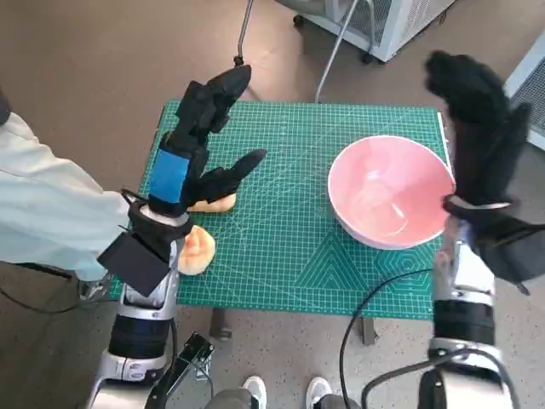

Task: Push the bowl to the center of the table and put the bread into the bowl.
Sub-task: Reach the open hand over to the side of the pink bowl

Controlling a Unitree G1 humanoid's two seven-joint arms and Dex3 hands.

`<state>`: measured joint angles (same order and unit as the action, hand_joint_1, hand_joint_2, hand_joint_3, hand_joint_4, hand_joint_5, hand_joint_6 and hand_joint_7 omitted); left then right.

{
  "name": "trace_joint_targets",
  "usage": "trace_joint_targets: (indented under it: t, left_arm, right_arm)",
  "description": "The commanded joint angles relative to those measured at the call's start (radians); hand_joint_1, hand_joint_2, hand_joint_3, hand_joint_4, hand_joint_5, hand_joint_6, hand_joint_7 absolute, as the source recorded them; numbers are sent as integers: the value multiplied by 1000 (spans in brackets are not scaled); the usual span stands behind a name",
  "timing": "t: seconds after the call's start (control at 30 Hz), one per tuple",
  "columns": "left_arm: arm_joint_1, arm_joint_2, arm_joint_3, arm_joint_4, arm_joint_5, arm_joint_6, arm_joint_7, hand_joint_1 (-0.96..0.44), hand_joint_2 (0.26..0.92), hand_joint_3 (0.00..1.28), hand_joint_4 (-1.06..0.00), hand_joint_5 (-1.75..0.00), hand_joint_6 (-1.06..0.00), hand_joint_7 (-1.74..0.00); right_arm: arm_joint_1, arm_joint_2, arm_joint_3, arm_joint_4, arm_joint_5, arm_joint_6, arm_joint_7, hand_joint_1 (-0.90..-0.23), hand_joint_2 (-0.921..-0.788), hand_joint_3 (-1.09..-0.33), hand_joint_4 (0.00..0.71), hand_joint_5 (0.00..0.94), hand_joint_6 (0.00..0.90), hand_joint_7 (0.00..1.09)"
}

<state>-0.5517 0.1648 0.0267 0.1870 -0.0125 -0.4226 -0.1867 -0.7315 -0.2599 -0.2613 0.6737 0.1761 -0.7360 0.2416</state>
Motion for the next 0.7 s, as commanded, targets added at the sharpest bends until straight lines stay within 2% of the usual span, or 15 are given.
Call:
trace_joint_targets:
  t: [0.03, 0.2, 0.4, 0.6, 0.7]
  left_arm:
    - [-2, 1, 9, 7, -2, -23, 10, -369, 921, 261, -356, -54, -114, -665]
    - [0, 0, 9, 12, 2, -30, 12, -369, 921, 261, -357, -53, -114, -664]
    - [5, 0, 9, 11, 7, -33, 16, -366, 921, 262, -357, -51, -116, -661]
    - [9, 2, 12, 7, 9, -31, 15, -364, 921, 262, -357, -49, -117, -659]
    - [12, 3, 13, 2, 10, -30, 15, -363, 921, 263, -357, -49, -117, -658]
  right_arm:
    - [-1, -39, -26, 125, -48, -18, -83, -615, -921, -823, 241, 9, -1, 654]
    - [-18, -59, -44, 245, -54, -40, -131, -582, -921, -856, 227, 3, -1, 659]
    - [-42, -60, -67, 384, -34, -35, -156, -567, -921, -874, 205, 0, -1, 631]
    - [-50, -52, -91, 481, -9, 3, -155, -590, -921, -872, 209, 4, -1, 656]
    - [-50, -46, -103, 522, 3, 29, -149, -574, -921, -873, 209, 4, -1, 660]
